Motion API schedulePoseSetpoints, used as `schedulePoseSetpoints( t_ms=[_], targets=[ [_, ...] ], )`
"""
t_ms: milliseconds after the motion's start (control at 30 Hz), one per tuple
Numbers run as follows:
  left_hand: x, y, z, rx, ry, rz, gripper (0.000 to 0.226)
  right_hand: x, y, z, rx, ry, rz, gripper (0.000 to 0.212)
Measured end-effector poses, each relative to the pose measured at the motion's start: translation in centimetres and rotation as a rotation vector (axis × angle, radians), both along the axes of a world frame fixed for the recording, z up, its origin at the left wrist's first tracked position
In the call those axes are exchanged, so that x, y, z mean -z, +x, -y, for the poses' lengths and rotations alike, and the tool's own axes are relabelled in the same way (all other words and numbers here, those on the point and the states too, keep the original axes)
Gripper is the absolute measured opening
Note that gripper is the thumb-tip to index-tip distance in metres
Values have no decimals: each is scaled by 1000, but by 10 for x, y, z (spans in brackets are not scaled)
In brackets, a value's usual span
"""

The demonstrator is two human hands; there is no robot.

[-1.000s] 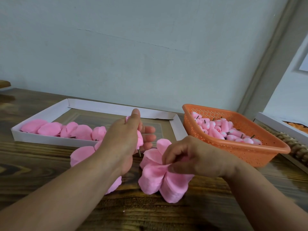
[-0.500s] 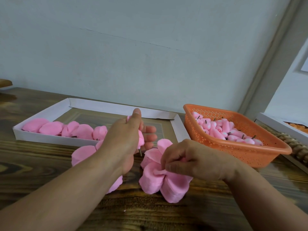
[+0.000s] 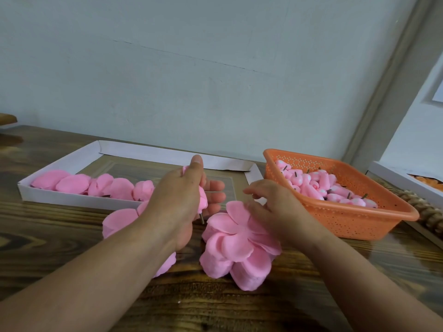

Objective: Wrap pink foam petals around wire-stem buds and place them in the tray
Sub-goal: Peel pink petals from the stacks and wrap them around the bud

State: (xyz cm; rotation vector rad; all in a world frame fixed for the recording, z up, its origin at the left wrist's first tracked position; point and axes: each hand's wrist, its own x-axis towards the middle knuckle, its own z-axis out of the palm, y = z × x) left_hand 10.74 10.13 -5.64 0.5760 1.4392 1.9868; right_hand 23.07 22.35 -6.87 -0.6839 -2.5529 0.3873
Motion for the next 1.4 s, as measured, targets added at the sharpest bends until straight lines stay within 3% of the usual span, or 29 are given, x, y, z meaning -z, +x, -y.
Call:
schedulePoseSetpoints(
  t_ms=[133,367,567,867,1167,1400],
  targets=[
    [-1,1,1,-2,10,-7,46,8,-7,3,22,19,127,24],
    [-2,2,2,-9,18,-17,45,8,-7,9,-2,-6,-68,7],
    [-4,2,3,-9,15,-12,44,0,-3,3,45,-113,-96,16],
    [-2,2,3,-17,1,-26,45,-17,14,-3,49,-226,80,19],
    [1,1,0,-18,-15,-33,45,-23,19,-3,8,-174,252,23],
    [1,0,0,-16,-7,-26,45,-24,18,1,-30,-89,188,21]
  ],
)
